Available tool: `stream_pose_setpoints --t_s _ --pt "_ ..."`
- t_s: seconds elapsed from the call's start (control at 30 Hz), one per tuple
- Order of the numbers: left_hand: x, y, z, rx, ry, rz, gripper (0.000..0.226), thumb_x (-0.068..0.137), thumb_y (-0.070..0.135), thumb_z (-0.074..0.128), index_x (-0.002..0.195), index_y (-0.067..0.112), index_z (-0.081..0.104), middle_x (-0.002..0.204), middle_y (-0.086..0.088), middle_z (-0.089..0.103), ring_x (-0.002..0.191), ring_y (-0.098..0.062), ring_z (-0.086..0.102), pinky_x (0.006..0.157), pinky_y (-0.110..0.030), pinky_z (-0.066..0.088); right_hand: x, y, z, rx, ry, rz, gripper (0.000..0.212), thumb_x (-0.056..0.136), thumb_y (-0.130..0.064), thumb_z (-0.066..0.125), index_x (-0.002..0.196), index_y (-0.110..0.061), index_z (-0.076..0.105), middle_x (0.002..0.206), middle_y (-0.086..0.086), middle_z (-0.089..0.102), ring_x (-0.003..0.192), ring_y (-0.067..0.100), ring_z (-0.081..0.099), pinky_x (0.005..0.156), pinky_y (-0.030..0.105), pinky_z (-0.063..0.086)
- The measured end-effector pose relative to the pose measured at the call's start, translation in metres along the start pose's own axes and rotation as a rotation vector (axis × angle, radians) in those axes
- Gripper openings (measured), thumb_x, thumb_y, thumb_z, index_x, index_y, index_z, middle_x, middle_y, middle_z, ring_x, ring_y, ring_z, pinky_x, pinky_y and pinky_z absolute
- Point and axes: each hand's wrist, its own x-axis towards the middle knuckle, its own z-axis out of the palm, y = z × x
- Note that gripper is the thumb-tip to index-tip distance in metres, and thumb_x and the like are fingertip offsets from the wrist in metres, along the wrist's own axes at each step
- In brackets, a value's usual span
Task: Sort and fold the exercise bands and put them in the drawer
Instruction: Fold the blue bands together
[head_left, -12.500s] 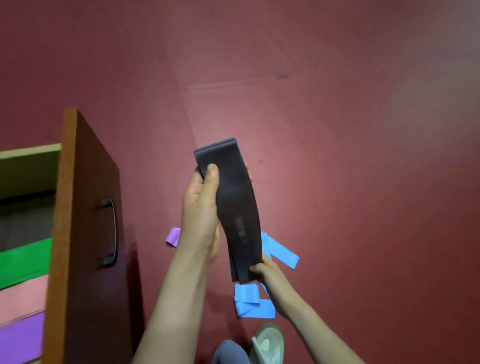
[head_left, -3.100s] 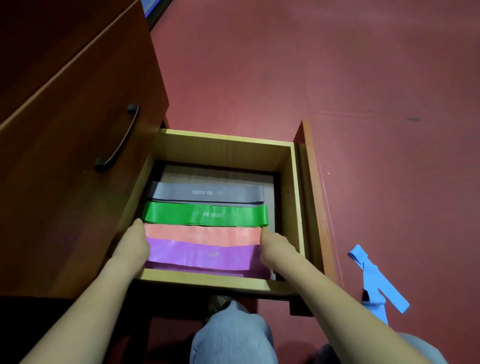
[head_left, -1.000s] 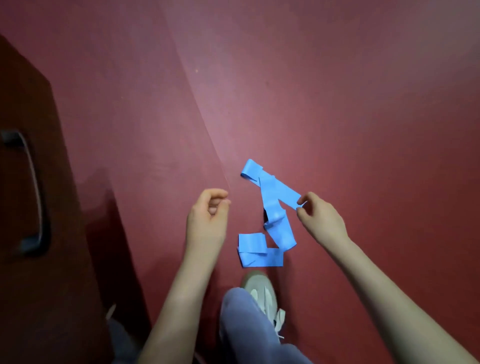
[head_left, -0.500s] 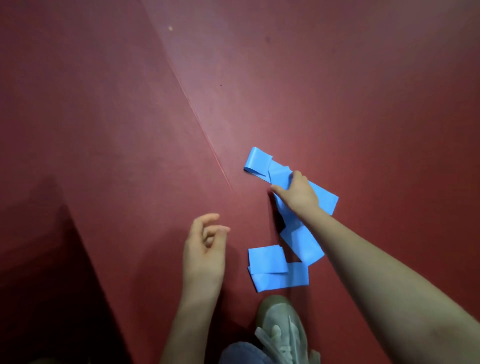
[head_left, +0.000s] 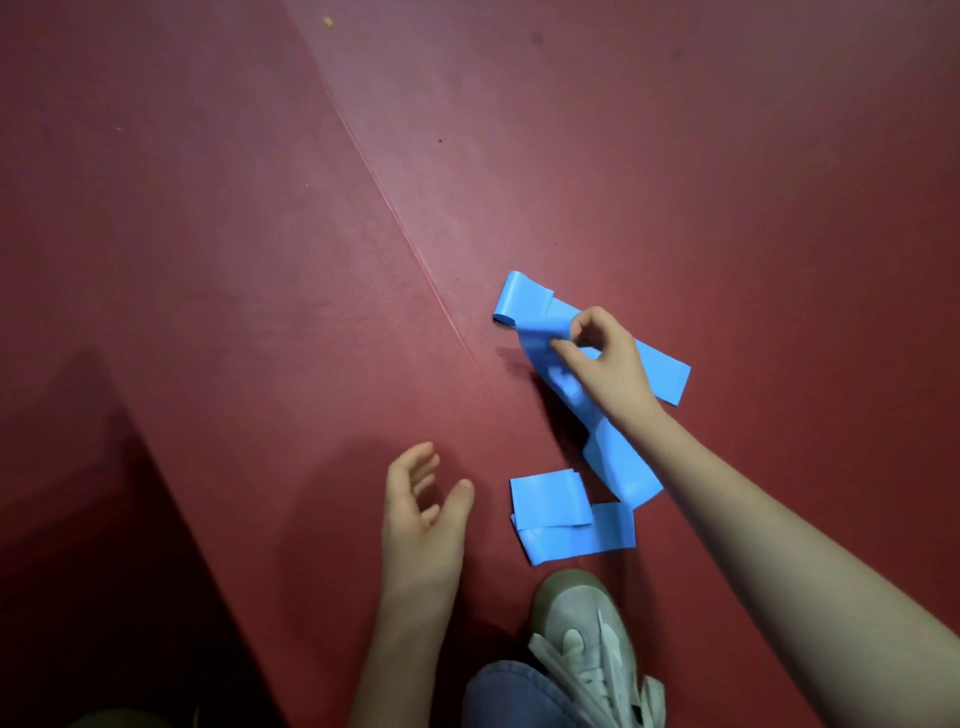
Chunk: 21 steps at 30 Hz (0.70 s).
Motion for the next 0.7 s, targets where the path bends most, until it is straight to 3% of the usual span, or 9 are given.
stream_pose_setpoints --t_s 0.07,0.13,0.2,0.27,0.33,0.43,0.5,0.6,0.7 --pt "-0.002 0.004 0.001 0.078 -0.021 0.048 0.044 0.080 -0.001 0.060 0.114 0.024 0.046 0.120 0.003 0.046 0.105 -0.006 0.046 0.093 -0.020 0.033 -0.020 -0.021 0.005 0.087 -0.097 -0.052 0.035 0.075 0.000 0.062 0.066 -0.028 0.042 0.065 -0.010 0.046 0.058 -0.003 0.044 0.063 0.010 0.036" --pt "-0.003 0.007 0.000 0.130 -0.032 0.077 0.050 0.081 0.007 0.062 0.125 0.022 0.045 0.126 0.006 0.043 0.115 -0.005 0.041 0.100 -0.019 0.028 -0.044 -0.040 0.009 0.167 -0.230 -0.096 0.028 0.073 -0.007 0.062 0.067 -0.028 0.044 0.063 -0.012 0.047 0.057 -0.001 0.042 0.061 0.012 0.037" --pt "-0.003 0.012 -0.001 0.075 -0.071 0.055 0.043 0.083 0.010 0.060 0.124 0.019 0.049 0.126 0.008 0.050 0.119 -0.004 0.044 0.105 -0.023 0.031 -0.065 -0.055 0.011 0.245 -0.353 -0.133 0.026 0.073 -0.009 0.062 0.069 -0.029 0.046 0.061 -0.015 0.052 0.058 -0.002 0.044 0.062 0.011 0.038" --pt "-0.004 0.021 -0.002 -0.087 -0.159 0.002 0.019 0.085 0.010 0.054 0.100 0.018 0.061 0.095 0.014 0.069 0.092 0.005 0.059 0.089 -0.021 0.044 -0.080 -0.065 0.015 0.330 -0.424 -0.116 0.026 0.073 -0.008 0.063 0.069 -0.028 0.047 0.061 -0.020 0.054 0.055 -0.004 0.044 0.059 0.009 0.039" --pt "-0.004 0.026 -0.004 -0.196 -0.182 -0.007 0.016 0.085 0.008 0.051 0.080 0.019 0.063 0.068 0.015 0.071 0.067 0.006 0.062 0.070 -0.013 0.049 -0.090 -0.072 0.019 0.434 -0.447 -0.053 0.024 0.072 -0.008 0.062 0.068 -0.024 0.046 0.052 -0.017 0.050 0.048 -0.004 0.039 0.051 0.007 0.034" --pt "-0.001 0.028 -0.010 -0.323 -0.184 0.034 0.013 0.070 0.019 0.056 0.080 0.016 0.065 0.067 0.009 0.072 0.066 0.000 0.064 0.066 -0.012 0.052 -0.100 -0.077 0.026 0.563 -0.442 0.047 0.020 0.070 -0.009 0.060 0.069 -0.020 0.043 0.046 -0.016 0.046 0.045 -0.004 0.034 0.048 0.007 0.029" --pt "0.003 0.031 -0.016 -0.361 -0.157 0.083 0.016 0.065 0.016 0.068 0.081 0.014 0.066 0.069 0.008 0.072 0.066 -0.002 0.064 0.065 -0.014 0.053 -0.103 -0.080 0.029 0.630 -0.476 0.078 0.015 0.072 -0.010 0.056 0.074 -0.019 0.044 0.053 -0.019 0.055 0.051 -0.006 0.044 0.054 0.006 0.036" --pt "0.008 0.038 -0.023 -0.393 -0.080 0.155 0.013 0.069 0.018 0.061 0.075 0.017 0.072 0.069 0.009 0.072 0.066 -0.002 0.065 0.067 -0.015 0.053 -0.100 -0.073 0.026 0.572 -0.336 0.057 0.009 0.078 -0.012 0.051 0.080 -0.020 0.051 0.071 -0.015 0.066 0.071 -0.008 0.057 0.072 0.008 0.044" --pt "0.009 0.045 -0.027 -0.411 -0.008 0.186 0.018 0.072 0.022 0.053 0.074 0.019 0.070 0.065 0.010 0.071 0.063 -0.002 0.065 0.066 -0.016 0.053 -0.089 -0.042 0.014 0.416 -0.004 0.160 0.020 0.086 -0.005 0.055 0.077 -0.022 0.053 0.073 -0.002 0.058 0.073 0.009 0.055 0.069 0.017 0.045"
